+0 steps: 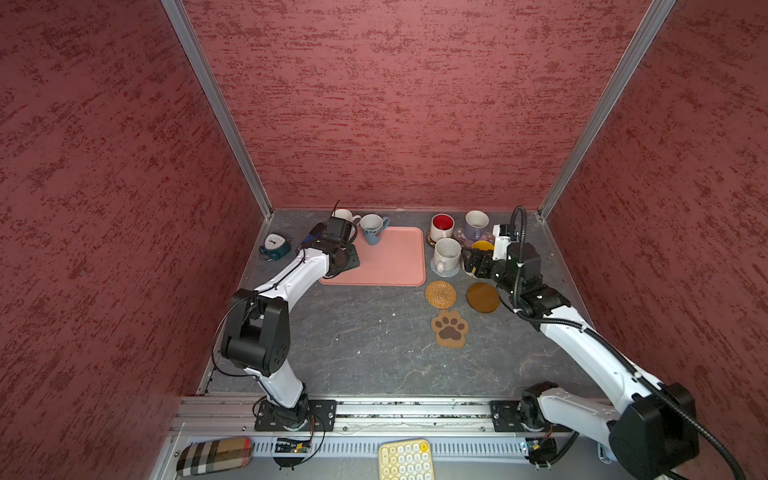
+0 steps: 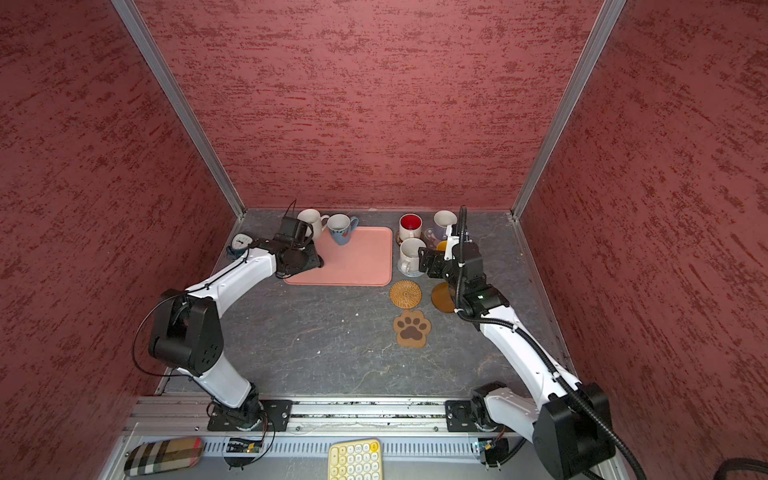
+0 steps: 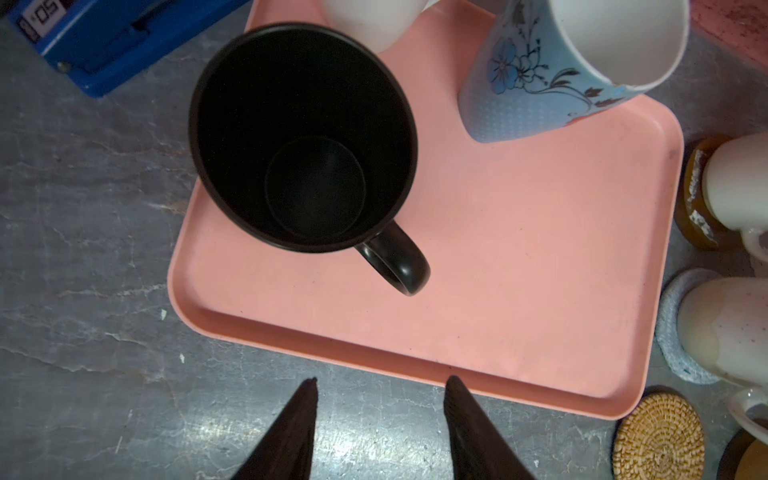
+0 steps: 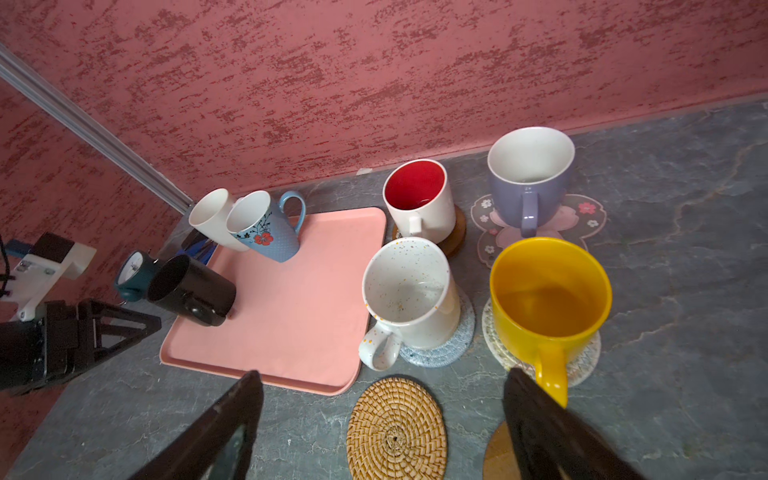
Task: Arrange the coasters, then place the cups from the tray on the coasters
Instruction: 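Close the left gripper on the black mug's rim, then lift the black mug off the pink tray with the left gripper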
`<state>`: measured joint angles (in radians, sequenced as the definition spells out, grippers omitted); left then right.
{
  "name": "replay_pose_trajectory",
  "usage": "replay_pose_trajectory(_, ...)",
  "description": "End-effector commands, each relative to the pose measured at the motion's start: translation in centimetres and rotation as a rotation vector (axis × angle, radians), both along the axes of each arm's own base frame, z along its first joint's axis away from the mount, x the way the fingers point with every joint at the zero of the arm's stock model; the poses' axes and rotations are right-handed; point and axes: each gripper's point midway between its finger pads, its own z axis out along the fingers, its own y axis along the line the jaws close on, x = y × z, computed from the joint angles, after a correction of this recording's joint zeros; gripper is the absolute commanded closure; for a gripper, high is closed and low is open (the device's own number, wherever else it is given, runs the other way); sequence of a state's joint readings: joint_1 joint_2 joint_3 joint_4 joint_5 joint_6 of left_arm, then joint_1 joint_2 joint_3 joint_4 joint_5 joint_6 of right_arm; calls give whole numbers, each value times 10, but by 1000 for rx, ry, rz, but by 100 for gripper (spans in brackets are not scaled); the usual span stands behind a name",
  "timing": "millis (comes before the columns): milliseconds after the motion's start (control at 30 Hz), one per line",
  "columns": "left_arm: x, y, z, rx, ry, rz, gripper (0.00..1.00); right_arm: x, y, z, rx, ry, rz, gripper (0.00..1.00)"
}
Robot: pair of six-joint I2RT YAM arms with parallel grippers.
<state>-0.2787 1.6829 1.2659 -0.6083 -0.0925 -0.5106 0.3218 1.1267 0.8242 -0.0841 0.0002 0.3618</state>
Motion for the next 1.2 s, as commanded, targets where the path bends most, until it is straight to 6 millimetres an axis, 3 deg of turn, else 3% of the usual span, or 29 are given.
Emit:
replay_pose_trajectory(0, 17, 1, 4, 1, -55, 94, 45, 1, -11, 6, 4, -3, -78, 9)
replay_pose_trajectory(233, 35, 6, -9, 82, -13, 121, 30, -8, -18, 2, 3, -5, -102, 8)
replay_pose_trajectory(567, 49, 11, -35, 138, 42, 145, 28, -14, -23, -3, -5, -11, -111, 8)
replay_pose_trajectory(800, 46, 20, -43, 152, 60, 146, 40, -14, -20, -7, -12, -3, -97, 8)
replay_pose_trajectory(1167, 24, 37, -46, 158, 64, 142, 61, -12, -15, -8, 5, 1, -74, 8)
